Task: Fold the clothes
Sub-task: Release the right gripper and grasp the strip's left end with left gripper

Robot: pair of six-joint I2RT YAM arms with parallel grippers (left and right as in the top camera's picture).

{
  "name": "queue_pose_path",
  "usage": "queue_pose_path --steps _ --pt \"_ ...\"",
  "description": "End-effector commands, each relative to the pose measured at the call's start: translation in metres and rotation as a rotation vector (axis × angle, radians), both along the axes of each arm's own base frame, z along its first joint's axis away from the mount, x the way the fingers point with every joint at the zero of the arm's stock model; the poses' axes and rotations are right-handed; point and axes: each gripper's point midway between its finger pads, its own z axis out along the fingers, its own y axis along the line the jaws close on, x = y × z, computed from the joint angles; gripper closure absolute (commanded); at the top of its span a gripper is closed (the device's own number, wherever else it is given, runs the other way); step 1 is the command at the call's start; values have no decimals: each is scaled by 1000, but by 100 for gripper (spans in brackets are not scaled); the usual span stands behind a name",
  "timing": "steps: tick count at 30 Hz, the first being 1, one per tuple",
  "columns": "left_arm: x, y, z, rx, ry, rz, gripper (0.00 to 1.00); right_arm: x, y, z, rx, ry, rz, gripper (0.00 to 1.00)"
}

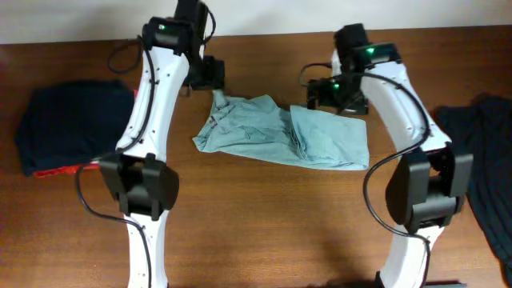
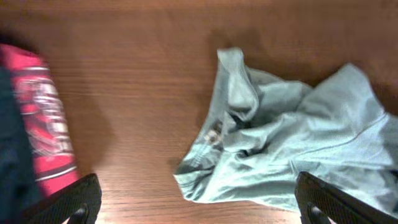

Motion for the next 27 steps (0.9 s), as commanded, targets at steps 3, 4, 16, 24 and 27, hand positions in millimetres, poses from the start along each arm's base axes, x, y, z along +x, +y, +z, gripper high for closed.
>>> queue_pose_path --steps 3,4,16,24,27 --pt "-14 -7 -50 -86 130 -101 1 -6 -29 4 -17 26 37 1" --pt "-15 -10 -57 -114 140 -148 1 -8 -33 3 -19 34 36 1" --pt "-14 -23 -124 -261 96 -471 2 -14 -58 30 -10 -6 8 1" --pt "-22 -35 -141 -321 72 -585 7 -24 -72 80 -13 -114 -26 1" --pt "-26 -33 -149 -319 84 -581 20 -31 -78 101 -15 -157 -41 1"
